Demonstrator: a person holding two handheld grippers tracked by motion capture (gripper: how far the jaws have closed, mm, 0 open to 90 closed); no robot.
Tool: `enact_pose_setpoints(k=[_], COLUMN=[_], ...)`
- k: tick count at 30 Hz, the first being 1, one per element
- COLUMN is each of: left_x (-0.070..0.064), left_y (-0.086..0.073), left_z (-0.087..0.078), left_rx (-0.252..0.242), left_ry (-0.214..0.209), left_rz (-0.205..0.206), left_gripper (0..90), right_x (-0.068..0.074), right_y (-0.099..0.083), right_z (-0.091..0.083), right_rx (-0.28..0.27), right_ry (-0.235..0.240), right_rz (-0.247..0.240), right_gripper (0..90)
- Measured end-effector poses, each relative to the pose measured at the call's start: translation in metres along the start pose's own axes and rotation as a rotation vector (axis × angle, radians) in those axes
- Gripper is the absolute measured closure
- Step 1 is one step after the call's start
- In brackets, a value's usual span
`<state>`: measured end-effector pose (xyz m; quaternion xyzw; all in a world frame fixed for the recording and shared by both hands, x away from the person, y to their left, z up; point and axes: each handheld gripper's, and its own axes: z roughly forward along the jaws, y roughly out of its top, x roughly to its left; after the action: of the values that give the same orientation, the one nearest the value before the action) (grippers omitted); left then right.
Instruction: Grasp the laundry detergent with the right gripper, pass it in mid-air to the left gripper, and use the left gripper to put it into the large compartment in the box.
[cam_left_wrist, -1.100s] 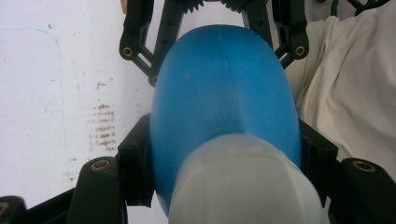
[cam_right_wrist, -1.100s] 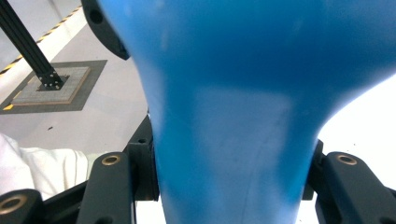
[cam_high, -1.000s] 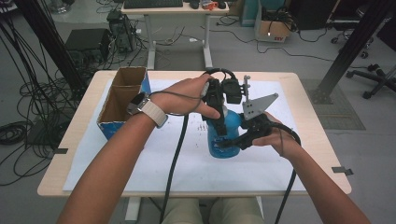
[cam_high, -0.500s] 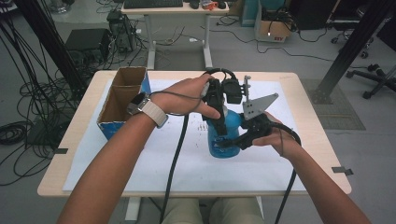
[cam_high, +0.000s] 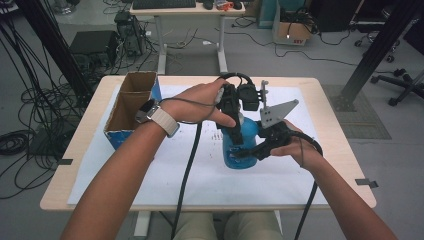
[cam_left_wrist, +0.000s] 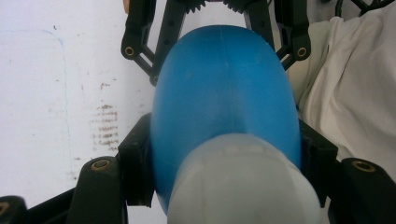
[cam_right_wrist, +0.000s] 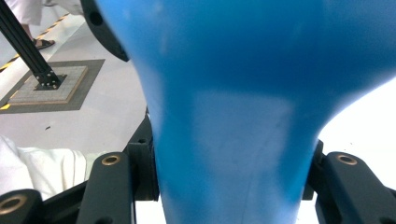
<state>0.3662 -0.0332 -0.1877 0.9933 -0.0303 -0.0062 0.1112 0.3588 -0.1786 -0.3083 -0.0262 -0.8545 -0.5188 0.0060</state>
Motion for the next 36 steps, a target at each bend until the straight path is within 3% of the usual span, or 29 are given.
enact_pose_setpoints(k=[36], left_x=[-0.0014], left_y=[0.0003], left_z=[-0.001], left_rx=[0.009], left_ry=[0.012], left_rz=[-0.004], left_gripper=[37.5], right_x=[0.0], right_y=[0.0019], right_z=[-0.0003], right_rx=[0.011], right_ry=[-0.003], right_rz=[-0.007], right_gripper=[43.5])
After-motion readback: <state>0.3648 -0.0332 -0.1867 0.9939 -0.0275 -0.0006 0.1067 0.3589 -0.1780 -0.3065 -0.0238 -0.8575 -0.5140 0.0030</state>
